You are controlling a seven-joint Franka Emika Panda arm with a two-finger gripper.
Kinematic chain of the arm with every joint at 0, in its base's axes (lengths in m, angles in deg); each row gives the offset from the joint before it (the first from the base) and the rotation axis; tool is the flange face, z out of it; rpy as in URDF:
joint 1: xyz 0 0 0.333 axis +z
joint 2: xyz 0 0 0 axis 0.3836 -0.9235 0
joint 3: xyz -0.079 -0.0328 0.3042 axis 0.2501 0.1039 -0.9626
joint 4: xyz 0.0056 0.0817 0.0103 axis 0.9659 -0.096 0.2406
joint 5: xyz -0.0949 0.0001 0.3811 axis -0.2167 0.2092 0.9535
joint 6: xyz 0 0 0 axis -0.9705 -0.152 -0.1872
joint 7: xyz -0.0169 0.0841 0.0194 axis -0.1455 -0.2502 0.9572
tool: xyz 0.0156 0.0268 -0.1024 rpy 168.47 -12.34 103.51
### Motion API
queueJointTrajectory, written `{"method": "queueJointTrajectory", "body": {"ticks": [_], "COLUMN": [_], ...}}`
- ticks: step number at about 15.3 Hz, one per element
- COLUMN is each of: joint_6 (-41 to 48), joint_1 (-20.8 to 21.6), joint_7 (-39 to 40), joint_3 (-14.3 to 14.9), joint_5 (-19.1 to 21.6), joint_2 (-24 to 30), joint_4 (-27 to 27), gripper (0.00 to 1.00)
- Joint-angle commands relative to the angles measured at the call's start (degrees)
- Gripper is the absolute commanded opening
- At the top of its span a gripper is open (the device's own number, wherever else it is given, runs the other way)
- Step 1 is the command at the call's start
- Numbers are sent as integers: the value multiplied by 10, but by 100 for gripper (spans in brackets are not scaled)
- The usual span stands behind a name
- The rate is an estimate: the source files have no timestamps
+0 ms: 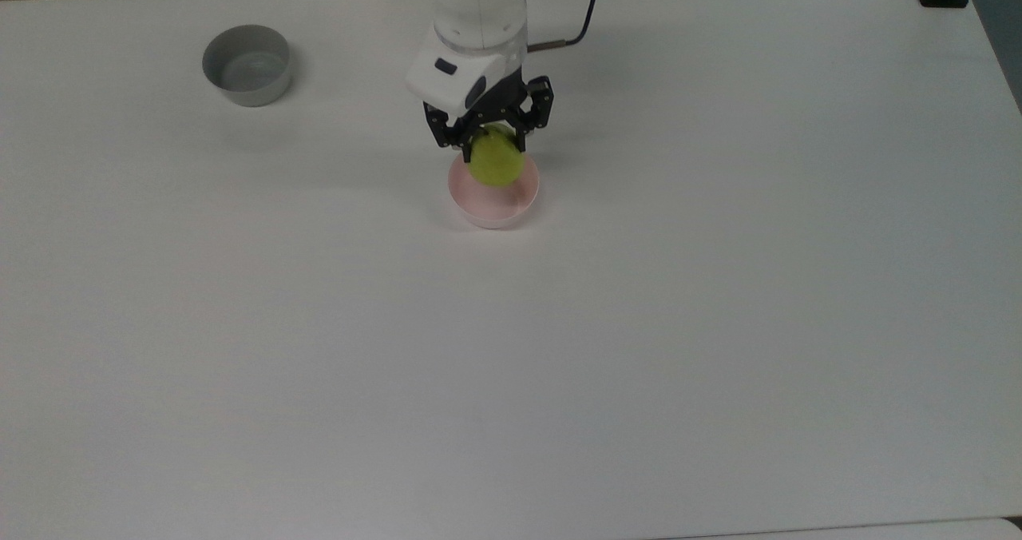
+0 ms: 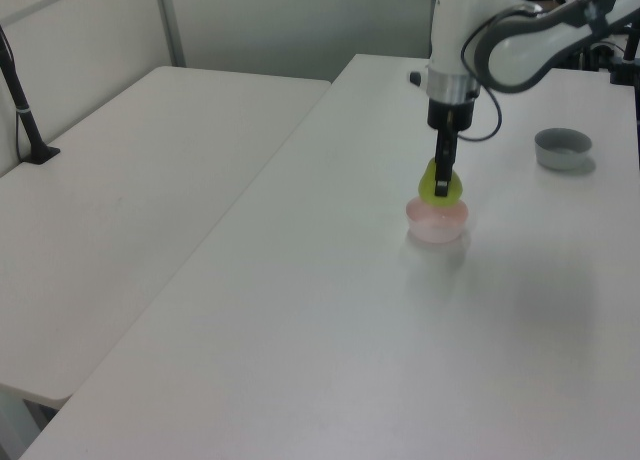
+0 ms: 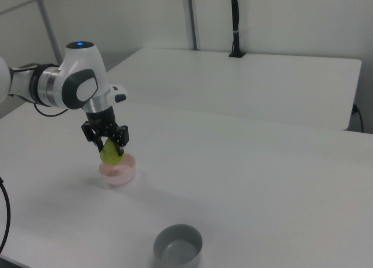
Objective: Place the pear in the bowl
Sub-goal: 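Lower the held pear into the pink bowl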
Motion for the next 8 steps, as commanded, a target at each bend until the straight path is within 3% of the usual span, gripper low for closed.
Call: {"method": "queueJointTrajectory", "body": {"ticks": [1,6,7,8], "joint_6": [-37,-41,-41,-40], "joint_1": [10,10,9,7], "joint_7": [-24,-25,-25,-25], "joint_3": [1,1,1,1], "joint_5": [-12,-29,-29,-29], "joint_2": [-14,-33,-33,-33], "joint_4": [-13,-13,-12,-12], "gripper": [0,0,7,29]}}
